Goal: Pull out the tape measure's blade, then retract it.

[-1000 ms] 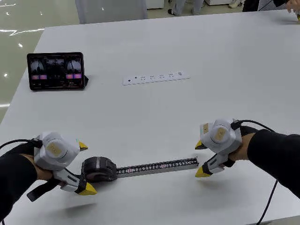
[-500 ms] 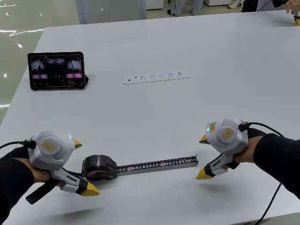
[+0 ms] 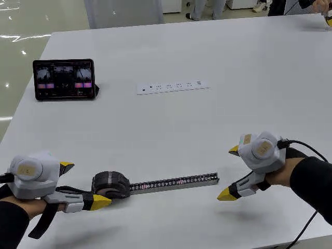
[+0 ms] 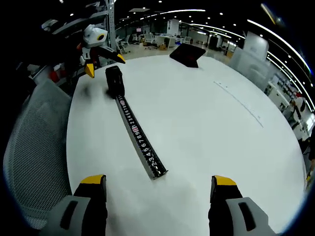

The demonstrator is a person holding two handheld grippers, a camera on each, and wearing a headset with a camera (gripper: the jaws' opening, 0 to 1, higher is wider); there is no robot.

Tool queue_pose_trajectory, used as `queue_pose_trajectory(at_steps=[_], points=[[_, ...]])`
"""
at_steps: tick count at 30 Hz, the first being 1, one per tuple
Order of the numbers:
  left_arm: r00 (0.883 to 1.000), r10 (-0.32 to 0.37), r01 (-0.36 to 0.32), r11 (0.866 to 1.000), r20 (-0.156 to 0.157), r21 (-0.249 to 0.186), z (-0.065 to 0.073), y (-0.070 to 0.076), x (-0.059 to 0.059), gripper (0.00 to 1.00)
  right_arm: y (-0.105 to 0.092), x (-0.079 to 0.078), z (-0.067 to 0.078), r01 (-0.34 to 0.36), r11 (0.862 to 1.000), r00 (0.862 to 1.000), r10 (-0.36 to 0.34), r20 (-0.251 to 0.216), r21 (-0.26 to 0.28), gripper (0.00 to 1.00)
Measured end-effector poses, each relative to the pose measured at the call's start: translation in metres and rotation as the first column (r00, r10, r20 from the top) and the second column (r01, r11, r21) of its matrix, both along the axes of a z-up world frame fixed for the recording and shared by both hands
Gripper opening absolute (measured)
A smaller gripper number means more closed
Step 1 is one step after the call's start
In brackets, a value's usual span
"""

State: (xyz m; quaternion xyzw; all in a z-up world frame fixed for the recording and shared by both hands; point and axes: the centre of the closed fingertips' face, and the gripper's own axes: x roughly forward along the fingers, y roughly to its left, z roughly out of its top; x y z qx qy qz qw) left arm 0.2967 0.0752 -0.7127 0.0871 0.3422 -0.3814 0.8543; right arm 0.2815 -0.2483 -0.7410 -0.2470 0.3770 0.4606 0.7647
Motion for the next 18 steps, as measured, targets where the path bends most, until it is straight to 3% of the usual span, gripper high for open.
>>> queue_pose_trajectory(at_steps=[7, 13, 15, 18], points=[[0.996, 0.037, -0.037, 0.999, 0.079, -0.002, 0.009, 0.008, -0.006, 0.99, -0.007, -0.005, 0.007, 0.109, 0.991, 0.994, -0.109, 0.005, 0.072, 0.91], [0.994, 0.080, -0.079, 0.997, 0.074, -0.007, 0.007, 0.019, -0.012, 0.99, -0.019, -0.012, 0.013, 0.156, 0.983, 0.987, -0.158, 0.020, 0.097, 0.92], [0.993, 0.093, -0.093, 0.996, 0.067, -0.013, 0.008, 0.019, -0.016, 0.99, -0.021, -0.014, 0.017, 0.176, 0.976, 0.983, -0.182, 0.031, 0.130, 0.98], [0.993, 0.085, -0.087, 0.996, 0.081, 0.020, 0.007, 0.020, -0.024, 0.99, -0.026, -0.018, 0.025, 0.201, 0.965, 0.977, -0.210, 0.039, 0.167, 0.99]])
